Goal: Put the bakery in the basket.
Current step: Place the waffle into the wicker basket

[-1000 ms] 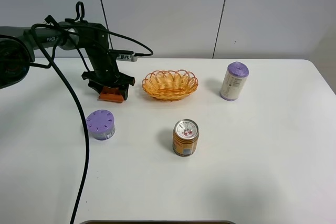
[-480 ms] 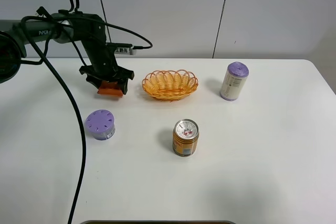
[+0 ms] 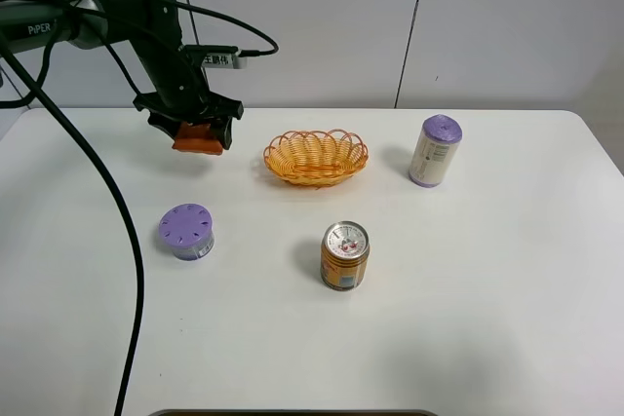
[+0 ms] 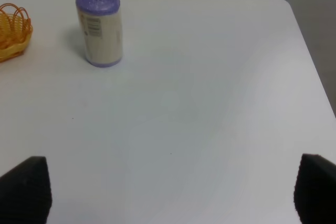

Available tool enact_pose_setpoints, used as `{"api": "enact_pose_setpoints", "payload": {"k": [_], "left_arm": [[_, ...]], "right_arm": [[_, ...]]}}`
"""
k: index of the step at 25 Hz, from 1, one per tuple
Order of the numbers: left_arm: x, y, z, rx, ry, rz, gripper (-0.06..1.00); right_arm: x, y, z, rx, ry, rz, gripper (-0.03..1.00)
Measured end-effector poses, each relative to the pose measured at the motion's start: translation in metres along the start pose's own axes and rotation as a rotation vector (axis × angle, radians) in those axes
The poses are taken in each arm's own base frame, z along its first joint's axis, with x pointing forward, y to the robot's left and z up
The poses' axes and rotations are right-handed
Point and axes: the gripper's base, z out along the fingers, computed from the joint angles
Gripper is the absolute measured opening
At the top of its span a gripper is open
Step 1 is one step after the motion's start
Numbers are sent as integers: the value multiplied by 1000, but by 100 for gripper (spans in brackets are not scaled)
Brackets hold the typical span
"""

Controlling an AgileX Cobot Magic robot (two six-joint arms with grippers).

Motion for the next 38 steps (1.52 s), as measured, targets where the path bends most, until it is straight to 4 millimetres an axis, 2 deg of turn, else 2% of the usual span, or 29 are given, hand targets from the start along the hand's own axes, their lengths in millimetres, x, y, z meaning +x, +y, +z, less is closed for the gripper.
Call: {"api": "enact_pose_setpoints", "payload": {"k": [4,10,18,22,28,38], "left_arm": [[-3,-12,-17,9,-39,24,73],[-11,-44,-31,39,-116,84,73],[-15,-89,-34,96,-250,122,73],[-15,-104,-25,117,-275,118,73],[-12,-118,2,128,-267,124,73],[-8,-127,36,186,-233,67,73]], "right_arm": [[0,0,0,0,0,0,91],[0,0,0,0,0,0,91],[0,0,0,0,0,0,91],[0,0,0,0,0,0,91],[0,0,0,0,0,0,91],[0,0,0,-1,0,0,91]]}}
